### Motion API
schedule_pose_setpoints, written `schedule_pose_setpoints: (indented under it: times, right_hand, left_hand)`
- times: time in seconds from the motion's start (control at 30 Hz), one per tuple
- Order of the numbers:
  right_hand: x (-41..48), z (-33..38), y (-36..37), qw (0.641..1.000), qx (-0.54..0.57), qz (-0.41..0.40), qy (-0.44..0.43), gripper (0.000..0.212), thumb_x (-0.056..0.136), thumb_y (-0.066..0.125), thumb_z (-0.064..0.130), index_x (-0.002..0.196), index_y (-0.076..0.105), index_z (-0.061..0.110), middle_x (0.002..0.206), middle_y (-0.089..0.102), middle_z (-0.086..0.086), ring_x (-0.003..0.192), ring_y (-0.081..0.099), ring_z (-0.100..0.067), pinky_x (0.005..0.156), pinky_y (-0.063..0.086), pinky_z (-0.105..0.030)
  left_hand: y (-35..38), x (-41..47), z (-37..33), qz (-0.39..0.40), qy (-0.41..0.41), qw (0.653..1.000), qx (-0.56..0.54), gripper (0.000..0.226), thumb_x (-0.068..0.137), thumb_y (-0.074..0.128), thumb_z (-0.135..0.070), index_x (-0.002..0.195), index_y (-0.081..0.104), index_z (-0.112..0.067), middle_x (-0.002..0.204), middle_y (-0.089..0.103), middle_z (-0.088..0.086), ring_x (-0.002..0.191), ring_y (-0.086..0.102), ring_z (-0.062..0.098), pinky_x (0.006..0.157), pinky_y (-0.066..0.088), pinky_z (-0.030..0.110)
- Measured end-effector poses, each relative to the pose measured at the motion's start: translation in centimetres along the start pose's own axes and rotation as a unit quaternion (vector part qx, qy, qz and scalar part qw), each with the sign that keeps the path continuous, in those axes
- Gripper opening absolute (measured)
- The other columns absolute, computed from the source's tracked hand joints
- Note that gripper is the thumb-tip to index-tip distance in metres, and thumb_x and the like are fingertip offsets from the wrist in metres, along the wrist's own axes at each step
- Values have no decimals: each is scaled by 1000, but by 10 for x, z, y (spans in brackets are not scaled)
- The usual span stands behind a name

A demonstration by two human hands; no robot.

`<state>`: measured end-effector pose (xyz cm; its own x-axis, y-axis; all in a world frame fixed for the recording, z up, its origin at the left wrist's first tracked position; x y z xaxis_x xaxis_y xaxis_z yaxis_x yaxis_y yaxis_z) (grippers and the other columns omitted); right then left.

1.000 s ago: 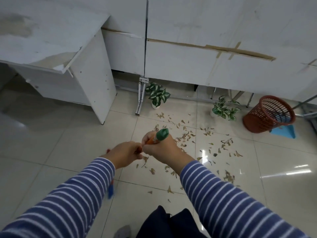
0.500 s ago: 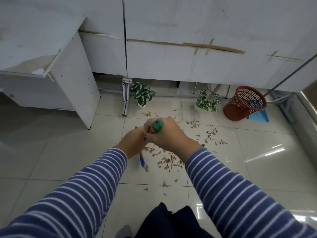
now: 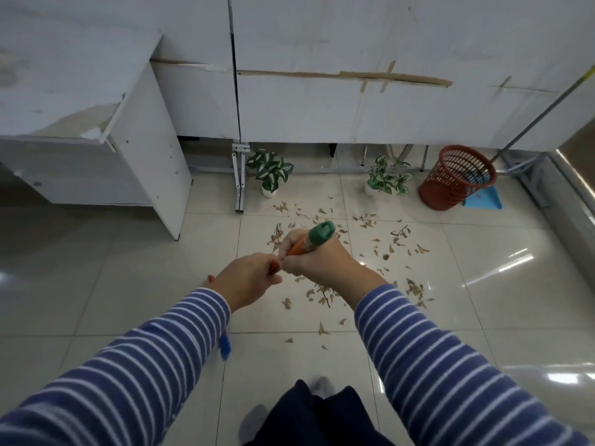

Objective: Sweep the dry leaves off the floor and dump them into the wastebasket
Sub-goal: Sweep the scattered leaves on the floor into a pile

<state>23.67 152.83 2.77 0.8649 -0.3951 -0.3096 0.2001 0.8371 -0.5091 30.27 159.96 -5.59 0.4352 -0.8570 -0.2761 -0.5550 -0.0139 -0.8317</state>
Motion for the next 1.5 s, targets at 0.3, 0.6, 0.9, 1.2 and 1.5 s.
schedule_pose_setpoints:
  times: [0.3,0.6,0.9,1.2,1.5]
  right_hand:
    - [-16,-26,-2,990,-134,-3,35,11,80,63,7,86,68,14,85,68,-5,74,61,-15,67,56,-30]
    - [-31,-3,-36,970,-223,-62,-72,10,80,62,10,87,69,12,83,71,-7,76,65,-21,71,57,-36]
    - [-47,-16,-72,999,-27,-21,-27,22,74,69,0,68,64,21,75,66,-3,67,61,-18,64,57,-35]
    - [-61,-75,-62,992,-117,36,20,7,76,66,5,79,66,12,77,66,-4,67,57,-11,62,52,-24]
    - [-72,-104,-86,982,-190,-1,0,8,82,63,9,88,67,9,85,70,-9,81,67,-22,75,58,-37]
  left_hand:
    - [40,7,-37,41,0,993,-113,15,97,48,-24,86,56,-19,81,58,-4,78,56,11,63,37,11]
    - [5,12,-71,-39,25,986,-159,18,97,44,-17,93,57,-5,93,64,11,84,61,26,79,52,40]
    - [2,4,-93,-112,54,992,-3,16,93,55,-36,93,54,-21,79,48,-7,68,51,12,64,38,22]
    - [88,8,-113,-5,-28,992,-126,10,93,55,-33,85,52,-27,81,57,-7,77,55,13,75,46,25]
    - [98,30,-151,3,-6,979,-202,21,94,48,-14,93,63,1,94,66,19,88,59,30,84,49,41]
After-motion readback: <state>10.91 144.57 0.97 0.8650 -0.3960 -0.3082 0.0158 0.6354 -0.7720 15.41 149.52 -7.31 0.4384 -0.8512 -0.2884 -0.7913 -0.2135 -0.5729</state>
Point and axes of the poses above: each hand's wrist, its own x-axis towards the middle knuckle, its own y-axis out of the palm, z = x × y, the point moved 9 cm from there along x, towards the middle knuckle
